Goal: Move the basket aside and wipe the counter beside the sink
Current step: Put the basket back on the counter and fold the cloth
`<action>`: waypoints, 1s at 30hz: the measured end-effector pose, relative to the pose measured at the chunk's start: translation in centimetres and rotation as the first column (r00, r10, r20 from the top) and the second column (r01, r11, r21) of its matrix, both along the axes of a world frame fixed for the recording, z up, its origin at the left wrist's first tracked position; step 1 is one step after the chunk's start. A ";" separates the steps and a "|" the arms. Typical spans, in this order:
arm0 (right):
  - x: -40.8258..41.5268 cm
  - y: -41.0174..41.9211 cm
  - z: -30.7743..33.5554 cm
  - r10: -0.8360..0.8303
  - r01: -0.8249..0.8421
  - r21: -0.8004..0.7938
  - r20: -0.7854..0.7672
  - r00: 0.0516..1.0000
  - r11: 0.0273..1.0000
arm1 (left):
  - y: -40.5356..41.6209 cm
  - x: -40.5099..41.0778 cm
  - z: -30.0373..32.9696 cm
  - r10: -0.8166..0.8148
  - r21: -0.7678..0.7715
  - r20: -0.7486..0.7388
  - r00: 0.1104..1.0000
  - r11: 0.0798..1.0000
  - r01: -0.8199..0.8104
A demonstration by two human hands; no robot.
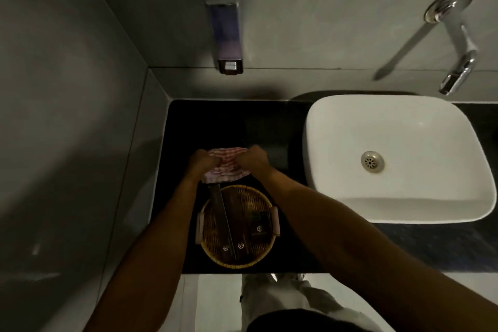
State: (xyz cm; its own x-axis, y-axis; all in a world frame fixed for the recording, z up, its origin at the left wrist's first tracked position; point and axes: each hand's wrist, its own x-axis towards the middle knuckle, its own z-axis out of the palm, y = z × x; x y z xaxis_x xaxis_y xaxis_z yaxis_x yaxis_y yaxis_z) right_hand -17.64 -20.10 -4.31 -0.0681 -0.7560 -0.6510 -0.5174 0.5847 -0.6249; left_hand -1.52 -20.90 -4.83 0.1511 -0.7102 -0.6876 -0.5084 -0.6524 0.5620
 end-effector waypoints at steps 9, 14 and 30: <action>-14.0 3.0 8.5 -0.108 0.196 -0.203 0.380 0.919 0.959 | 3.3 -10.9 8.4 0.160 -0.165 -0.441 0.883 0.953 -0.255; -32.6 9.8 12.8 -0.225 0.411 -0.302 0.498 0.838 0.860 | 7.4 -28.0 11.6 -0.062 -0.202 -0.474 0.878 0.979 -0.040; -86.5 17.9 5.3 -0.662 0.643 -0.208 -0.030 0.749 0.737 | 13.3 -87.1 5.0 -0.239 0.078 -0.520 0.820 0.943 0.324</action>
State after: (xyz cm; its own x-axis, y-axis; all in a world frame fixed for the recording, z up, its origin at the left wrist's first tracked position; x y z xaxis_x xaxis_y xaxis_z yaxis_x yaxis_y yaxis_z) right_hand -104.12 -2.21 0.97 -0.6415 -0.6006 -0.4772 -0.1110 0.6882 -0.7170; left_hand -88.64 -7.62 0.13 -0.4309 -0.5458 -0.7186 -0.3630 -0.6242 0.6918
